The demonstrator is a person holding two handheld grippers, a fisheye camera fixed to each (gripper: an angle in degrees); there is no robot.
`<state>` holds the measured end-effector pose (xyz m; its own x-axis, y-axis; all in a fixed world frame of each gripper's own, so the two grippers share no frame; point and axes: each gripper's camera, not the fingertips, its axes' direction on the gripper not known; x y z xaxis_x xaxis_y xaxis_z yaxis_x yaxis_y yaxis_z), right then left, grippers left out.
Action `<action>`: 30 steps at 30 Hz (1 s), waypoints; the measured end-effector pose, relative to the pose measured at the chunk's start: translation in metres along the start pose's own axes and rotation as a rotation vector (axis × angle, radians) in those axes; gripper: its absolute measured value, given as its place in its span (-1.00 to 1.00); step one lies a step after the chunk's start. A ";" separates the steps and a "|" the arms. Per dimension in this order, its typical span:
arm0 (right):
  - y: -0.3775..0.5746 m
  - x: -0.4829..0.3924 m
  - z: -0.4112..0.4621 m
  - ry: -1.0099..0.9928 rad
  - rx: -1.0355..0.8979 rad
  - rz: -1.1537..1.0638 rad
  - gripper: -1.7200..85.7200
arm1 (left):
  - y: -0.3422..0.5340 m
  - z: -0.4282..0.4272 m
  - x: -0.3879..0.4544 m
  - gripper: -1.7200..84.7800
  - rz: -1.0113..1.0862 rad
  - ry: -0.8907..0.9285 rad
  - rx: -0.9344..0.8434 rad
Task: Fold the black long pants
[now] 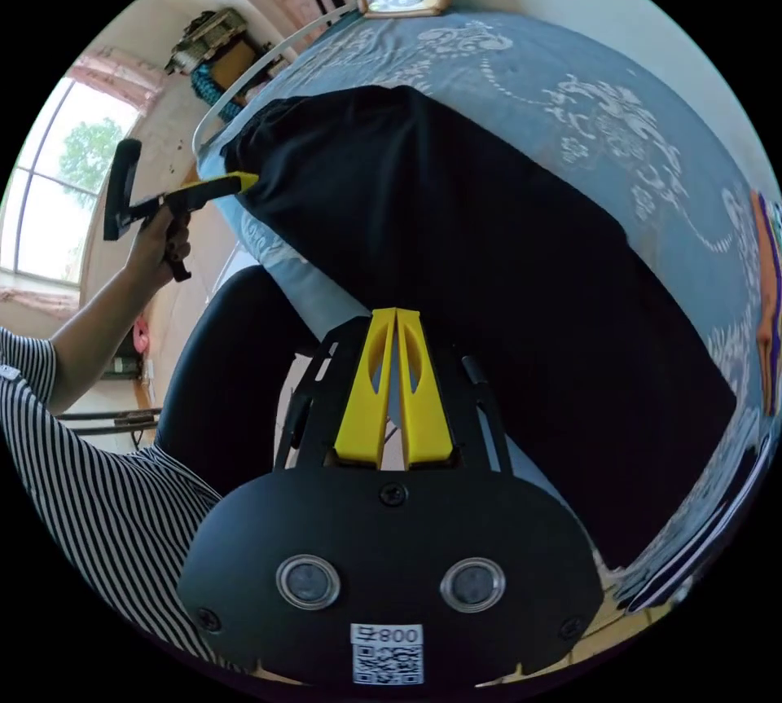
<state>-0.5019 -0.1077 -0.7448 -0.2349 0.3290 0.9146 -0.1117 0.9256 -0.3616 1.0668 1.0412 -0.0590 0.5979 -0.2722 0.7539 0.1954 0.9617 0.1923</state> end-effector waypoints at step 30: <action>0.278 0.361 -0.143 0.430 0.272 0.627 -0.83 | -0.261 -0.107 0.366 -0.87 0.611 0.280 -0.209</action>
<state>-0.4793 0.2954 -0.4893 0.0539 0.8663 0.4966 -0.3262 0.4854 -0.8112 1.3178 0.6866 0.0999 0.8202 0.2896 0.4933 -0.1103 0.9263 -0.3604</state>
